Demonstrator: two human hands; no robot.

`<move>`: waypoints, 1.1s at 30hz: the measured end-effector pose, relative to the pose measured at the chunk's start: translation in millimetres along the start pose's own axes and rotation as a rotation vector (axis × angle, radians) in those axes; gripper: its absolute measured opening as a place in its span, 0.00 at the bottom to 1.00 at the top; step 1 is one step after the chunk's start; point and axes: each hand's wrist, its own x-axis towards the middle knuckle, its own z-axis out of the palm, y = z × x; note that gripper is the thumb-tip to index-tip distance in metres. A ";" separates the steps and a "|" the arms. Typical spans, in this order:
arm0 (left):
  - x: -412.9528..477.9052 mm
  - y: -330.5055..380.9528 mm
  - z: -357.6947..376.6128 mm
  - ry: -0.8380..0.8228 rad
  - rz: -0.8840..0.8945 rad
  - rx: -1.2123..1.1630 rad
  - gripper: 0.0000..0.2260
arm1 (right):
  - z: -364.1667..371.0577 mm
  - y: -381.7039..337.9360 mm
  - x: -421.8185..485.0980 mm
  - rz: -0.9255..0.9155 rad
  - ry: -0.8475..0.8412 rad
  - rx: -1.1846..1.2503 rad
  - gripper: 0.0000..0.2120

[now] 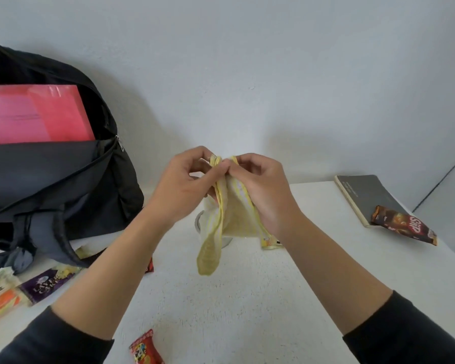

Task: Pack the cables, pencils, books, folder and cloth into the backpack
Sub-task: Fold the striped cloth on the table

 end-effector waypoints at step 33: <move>0.9 -29.5 -49.3 -0.389 -0.329 -0.090 0.15 | -26.1 -5.3 -5.2 0.053 -0.218 0.011 0.07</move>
